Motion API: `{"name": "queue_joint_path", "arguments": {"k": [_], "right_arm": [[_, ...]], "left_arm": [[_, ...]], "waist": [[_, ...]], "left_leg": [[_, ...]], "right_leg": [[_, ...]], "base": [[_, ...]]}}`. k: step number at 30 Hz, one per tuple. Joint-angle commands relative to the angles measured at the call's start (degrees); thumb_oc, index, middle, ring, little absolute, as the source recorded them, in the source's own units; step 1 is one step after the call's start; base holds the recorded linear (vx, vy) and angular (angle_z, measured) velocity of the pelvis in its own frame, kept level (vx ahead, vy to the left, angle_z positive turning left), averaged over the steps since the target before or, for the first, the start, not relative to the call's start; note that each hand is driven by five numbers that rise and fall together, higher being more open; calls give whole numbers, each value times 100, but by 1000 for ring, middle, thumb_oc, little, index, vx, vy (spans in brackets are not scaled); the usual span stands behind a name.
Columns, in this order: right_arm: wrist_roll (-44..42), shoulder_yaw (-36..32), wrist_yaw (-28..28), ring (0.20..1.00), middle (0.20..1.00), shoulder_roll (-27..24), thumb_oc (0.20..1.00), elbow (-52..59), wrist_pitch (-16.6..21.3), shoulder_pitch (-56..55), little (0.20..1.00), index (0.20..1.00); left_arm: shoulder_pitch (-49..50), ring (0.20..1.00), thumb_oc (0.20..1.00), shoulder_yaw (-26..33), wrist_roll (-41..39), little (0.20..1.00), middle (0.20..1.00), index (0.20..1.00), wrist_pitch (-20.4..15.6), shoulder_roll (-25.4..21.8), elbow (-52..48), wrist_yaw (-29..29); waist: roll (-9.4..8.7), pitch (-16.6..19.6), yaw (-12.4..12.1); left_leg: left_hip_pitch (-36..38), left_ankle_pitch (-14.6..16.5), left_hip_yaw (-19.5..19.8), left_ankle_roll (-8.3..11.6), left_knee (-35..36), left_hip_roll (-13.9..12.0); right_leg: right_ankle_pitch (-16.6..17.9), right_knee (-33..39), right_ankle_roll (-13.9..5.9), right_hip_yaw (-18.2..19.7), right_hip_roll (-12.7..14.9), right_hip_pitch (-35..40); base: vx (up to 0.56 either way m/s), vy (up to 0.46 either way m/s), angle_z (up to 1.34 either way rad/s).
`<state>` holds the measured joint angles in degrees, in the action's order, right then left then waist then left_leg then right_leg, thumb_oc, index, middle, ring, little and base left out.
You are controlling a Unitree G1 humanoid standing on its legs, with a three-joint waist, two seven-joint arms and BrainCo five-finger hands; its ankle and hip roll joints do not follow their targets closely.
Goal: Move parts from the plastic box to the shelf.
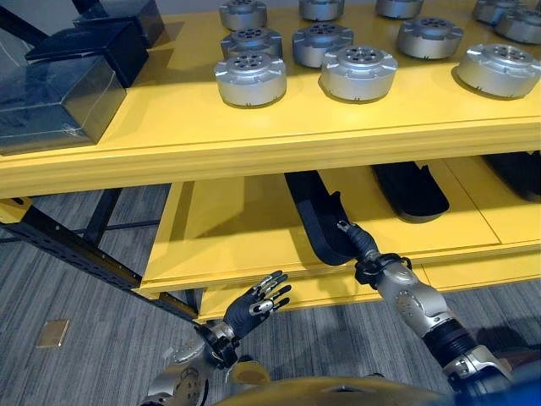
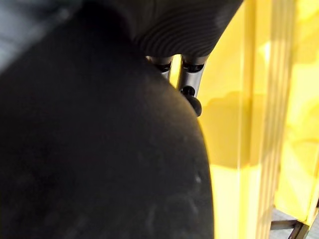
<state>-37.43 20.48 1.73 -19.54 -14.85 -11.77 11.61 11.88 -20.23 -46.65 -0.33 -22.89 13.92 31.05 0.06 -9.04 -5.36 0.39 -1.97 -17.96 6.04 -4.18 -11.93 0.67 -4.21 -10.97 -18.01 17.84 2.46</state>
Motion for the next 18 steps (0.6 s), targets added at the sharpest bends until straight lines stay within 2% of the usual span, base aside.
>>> {"name": "queue_joint_path", "arguments": {"k": [1, 7, 15, 18], "right_arm": [[-43, -421, 42, 200, 200, 99, 200, 340, 486, 704, 200, 200], [-30, -662, 324, 200, 200, -76, 200, 106, 330, 1633, 200, 200], [13, -711, 454, 200, 200, -239, 200, -426, 202, 2555, 200, 200], [104, -683, 521, 200, 200, -320, 200, -492, 305, 2735, 200, 200]], "left_arm": [[-277, 1000, 1000, 50, -191, 1000, 1000, 1000, -239, -82, -540, -15], [-881, 1000, 1000, -7, -487, 1000, 1000, 1000, -309, -182, -646, -276], [-1262, 1000, 1000, -146, -688, 1000, 1000, 1000, -409, -232, -680, -490], [-1391, 1000, 1000, -197, -757, 1000, 1000, 1000, -502, -213, -696, -532]], "waist": [[32, -302, -168], [94, -888, -300], [173, -1291, -381], [182, -1472, -393]], "left_leg": [[-113, 478, 102, -333, -593, 202], [-634, 593, 20, -339, -1056, 93], [-1128, 720, -35, -386, -1636, -95], [-1390, 799, -50, -406, -1915, -153]], "right_leg": [[-575, -744, 560, -206, -526, -237], [-669, -1224, 526, -440, -321, -729], [-791, -1857, 584, -515, -112, -1240], [-832, -2080, 609, -502, -65, -1487]], "base": [[-181, -24, 7], [-209, -37, 5], [-93, -7, -5], [-122, -6, -8]]}}
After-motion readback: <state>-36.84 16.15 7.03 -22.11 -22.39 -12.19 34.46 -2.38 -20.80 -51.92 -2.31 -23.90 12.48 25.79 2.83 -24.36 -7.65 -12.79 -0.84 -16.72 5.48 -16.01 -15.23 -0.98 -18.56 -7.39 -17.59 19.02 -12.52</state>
